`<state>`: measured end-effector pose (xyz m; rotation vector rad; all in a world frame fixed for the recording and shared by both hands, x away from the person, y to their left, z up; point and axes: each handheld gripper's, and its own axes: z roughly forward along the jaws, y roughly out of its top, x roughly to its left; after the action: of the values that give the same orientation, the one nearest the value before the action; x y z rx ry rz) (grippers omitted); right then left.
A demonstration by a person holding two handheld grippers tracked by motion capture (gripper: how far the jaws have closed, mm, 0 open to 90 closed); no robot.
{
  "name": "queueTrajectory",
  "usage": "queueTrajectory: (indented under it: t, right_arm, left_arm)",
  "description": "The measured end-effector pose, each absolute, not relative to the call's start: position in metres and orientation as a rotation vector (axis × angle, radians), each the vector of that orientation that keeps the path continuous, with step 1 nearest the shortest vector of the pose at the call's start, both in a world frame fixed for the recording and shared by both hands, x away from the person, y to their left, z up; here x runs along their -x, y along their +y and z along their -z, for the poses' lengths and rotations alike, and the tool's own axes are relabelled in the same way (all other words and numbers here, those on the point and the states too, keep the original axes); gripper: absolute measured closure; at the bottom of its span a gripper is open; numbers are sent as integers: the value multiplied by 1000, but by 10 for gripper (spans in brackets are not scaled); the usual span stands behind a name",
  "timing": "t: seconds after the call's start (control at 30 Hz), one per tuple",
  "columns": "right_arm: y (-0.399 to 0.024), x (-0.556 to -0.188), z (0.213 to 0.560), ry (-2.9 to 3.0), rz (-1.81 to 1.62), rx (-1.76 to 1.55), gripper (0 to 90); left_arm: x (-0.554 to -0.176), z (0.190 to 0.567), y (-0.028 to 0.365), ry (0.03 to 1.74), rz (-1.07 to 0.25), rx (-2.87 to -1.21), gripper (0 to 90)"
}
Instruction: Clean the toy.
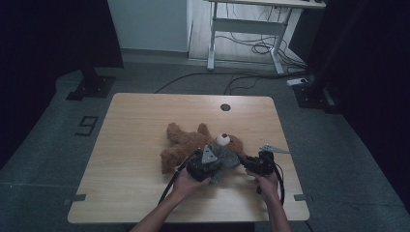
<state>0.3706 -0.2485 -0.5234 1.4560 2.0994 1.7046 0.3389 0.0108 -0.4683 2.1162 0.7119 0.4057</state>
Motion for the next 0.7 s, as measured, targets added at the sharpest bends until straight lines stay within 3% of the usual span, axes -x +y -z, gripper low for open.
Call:
queueTrajectory:
  t: [0.2,0.33,0.7]
  right_arm:
    - [-248,-370,522,2092,-1736,-1465,682]
    - [-249,-369,520,2078,-1789,-1476,686]
    - [-248,-369,521,2086,-1731,-1495,695]
  left_arm:
    - [-349,440,-4,704,-424,-2080,730]
    - [-352,458,-24,683,-388,-2157,731]
    - [-343,483,-23,668,-355,-2218,731]
